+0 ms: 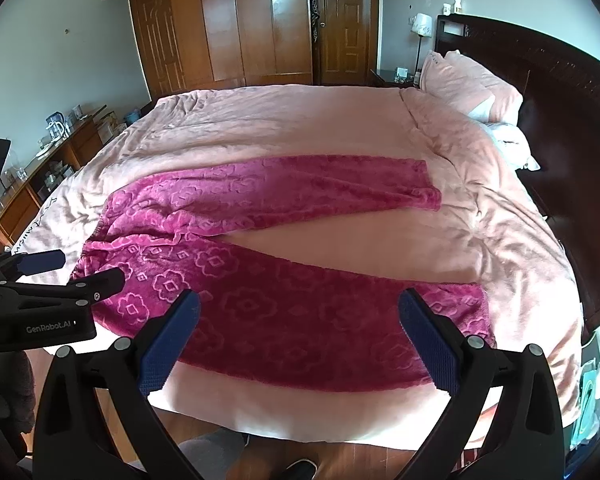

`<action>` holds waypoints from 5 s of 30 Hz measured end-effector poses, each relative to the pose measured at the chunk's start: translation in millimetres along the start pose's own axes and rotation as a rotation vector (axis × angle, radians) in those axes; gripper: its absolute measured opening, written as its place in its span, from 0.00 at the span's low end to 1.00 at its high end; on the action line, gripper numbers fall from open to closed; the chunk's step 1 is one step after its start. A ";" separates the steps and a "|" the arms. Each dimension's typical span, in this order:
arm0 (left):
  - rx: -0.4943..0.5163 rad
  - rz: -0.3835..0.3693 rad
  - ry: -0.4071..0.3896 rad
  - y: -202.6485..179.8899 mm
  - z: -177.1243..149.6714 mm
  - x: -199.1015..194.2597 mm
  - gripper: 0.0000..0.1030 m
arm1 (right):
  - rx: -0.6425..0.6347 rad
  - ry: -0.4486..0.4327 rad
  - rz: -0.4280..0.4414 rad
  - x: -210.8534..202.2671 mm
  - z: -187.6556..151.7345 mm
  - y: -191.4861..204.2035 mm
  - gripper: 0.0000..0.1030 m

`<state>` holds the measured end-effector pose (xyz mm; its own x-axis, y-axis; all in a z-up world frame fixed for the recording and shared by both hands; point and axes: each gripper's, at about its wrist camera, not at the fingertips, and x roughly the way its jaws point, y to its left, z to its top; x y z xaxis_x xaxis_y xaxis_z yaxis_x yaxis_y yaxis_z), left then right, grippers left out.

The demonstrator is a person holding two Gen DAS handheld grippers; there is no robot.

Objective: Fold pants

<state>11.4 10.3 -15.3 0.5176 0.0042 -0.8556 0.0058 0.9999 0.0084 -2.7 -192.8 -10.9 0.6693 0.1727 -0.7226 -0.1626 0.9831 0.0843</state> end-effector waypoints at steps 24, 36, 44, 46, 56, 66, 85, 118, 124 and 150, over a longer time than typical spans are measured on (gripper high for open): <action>-0.005 0.024 0.046 24.6 14.0 24.5 0.94 | 0.010 0.063 0.014 37.5 14.4 17.0 0.97; -0.012 0.025 0.089 44.0 28.4 47.1 0.94 | -0.010 0.108 0.028 69.1 33.5 38.7 0.97; -0.006 0.023 0.097 47.2 38.1 58.4 0.94 | -0.002 0.125 0.017 81.7 39.5 39.0 0.97; -0.001 0.025 0.098 47.2 40.1 62.2 0.94 | 0.003 0.130 0.014 85.8 40.8 38.2 0.97; -0.016 0.030 0.112 67.8 68.0 91.0 0.94 | 0.047 0.134 -0.047 108.1 59.1 18.8 0.97; -0.087 0.117 0.135 147.6 126.9 141.0 0.94 | 0.131 0.189 -0.102 150.9 85.3 4.4 0.97; -0.157 0.219 0.224 322.7 193.8 276.3 0.94 | 0.064 0.357 -0.108 247.8 110.7 81.0 0.97; -0.055 -0.015 0.194 351.1 211.7 356.3 0.12 | 0.148 0.440 -0.275 303.0 123.9 -18.0 0.97; -0.063 0.039 0.187 339.3 202.7 335.8 0.12 | 0.235 0.426 -0.307 340.3 156.9 -106.1 0.97; -0.171 0.198 0.251 301.8 164.3 294.5 0.12 | 0.797 0.473 -0.290 522.0 280.4 -314.3 0.74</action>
<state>306.2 311.8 -179.7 0.2681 0.1790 -0.9466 -0.2276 0.9665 0.1183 601.1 -394.5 -222.3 0.2173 0.0459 -0.9750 0.6182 0.7666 0.1738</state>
